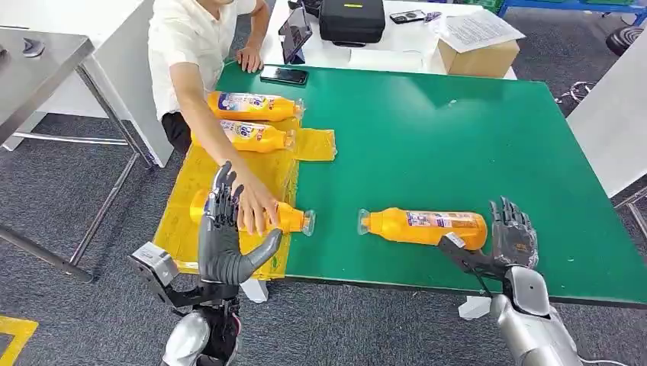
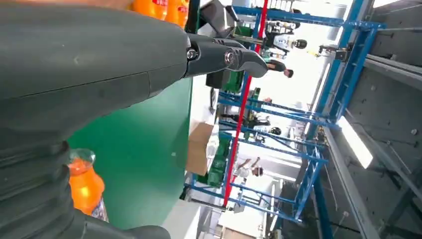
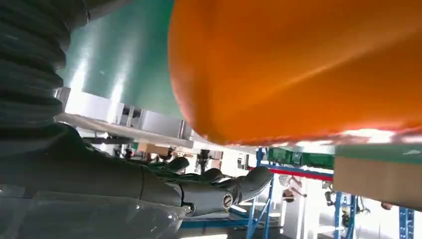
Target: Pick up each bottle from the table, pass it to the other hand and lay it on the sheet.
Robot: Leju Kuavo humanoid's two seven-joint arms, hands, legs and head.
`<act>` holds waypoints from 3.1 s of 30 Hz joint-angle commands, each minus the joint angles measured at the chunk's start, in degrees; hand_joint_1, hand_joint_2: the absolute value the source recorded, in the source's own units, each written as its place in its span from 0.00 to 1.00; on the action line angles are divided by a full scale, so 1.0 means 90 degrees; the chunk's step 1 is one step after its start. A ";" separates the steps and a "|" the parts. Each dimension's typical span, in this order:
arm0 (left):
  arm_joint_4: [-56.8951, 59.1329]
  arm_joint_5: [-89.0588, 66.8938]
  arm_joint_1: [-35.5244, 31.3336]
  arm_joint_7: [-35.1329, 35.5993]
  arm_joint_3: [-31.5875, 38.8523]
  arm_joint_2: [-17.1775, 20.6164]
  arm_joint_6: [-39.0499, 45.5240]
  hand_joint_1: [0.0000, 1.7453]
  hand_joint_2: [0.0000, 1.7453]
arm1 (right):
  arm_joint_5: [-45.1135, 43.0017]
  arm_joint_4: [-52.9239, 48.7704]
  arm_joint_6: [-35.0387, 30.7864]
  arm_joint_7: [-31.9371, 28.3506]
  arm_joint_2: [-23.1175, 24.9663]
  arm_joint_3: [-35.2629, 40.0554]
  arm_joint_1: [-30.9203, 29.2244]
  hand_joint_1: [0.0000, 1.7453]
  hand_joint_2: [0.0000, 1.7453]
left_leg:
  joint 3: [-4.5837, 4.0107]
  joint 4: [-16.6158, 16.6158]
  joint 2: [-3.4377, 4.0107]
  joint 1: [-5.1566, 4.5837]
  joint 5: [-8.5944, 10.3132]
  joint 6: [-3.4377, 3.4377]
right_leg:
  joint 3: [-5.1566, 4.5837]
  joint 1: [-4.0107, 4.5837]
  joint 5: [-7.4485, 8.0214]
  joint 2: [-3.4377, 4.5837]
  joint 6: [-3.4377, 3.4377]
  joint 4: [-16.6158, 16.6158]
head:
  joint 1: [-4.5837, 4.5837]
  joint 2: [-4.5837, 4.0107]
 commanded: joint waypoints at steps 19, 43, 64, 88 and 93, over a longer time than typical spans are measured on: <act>0.0413 0.0029 -0.0184 0.0100 -0.0163 0.0138 0.0154 0.00 1.00 | 0.0406 0.0823 0.0378 -0.0432 0.0342 0.1416 -0.0326 0.00 1.00 | 0.0043 -0.0009 0.0010 0.0014 -0.0001 -0.0013 | 0.0030 0.0015 0.0010 0.0012 -0.0029 -0.0010 | 0.0000 0.0000; 0.0714 0.0137 -0.0455 0.0179 -0.0363 0.0111 0.0053 0.00 1.00 | -0.1318 0.1548 0.1623 -0.1200 0.0327 0.1114 -0.0234 1.00 1.00 | 0.0076 -0.0012 0.0012 0.0017 0.0004 -0.0014 | 0.0054 0.0018 0.0013 0.0009 -0.0030 -0.0017 | 0.0002 0.0000; 0.0846 0.0268 -0.0570 0.0130 -0.0388 0.0112 -0.0072 0.00 1.00 | -0.1983 0.1485 0.1348 -0.2119 0.0352 0.0908 0.0116 1.00 1.00 | 0.0130 -0.0015 0.0029 0.0026 -0.0023 -0.0029 | 0.0039 0.0028 0.0001 0.0026 -0.0044 -0.0023 | 0.0002 0.0000; 0.1624 0.1742 0.0271 0.0651 -0.0150 0.0377 -0.0233 0.00 1.00 | -0.4756 -0.2158 0.1554 -0.3023 0.1066 0.0378 0.1387 1.00 1.00 | 0.0048 -0.0009 0.0036 0.0020 -0.0021 -0.0026 | 0.0028 0.0021 -0.0006 0.0038 -0.0044 0.0001 | 0.0000 0.0000; 0.1632 0.1741 0.0247 0.0667 -0.0162 0.0376 -0.0217 0.00 1.00 | -0.4789 -0.2094 0.1558 -0.3028 0.1060 0.0372 0.1358 1.00 1.00 | 0.0032 -0.0011 0.0026 0.0013 -0.0016 -0.0027 | 0.0020 0.0012 -0.0006 0.0035 -0.0044 -0.0002 | 0.0000 0.0000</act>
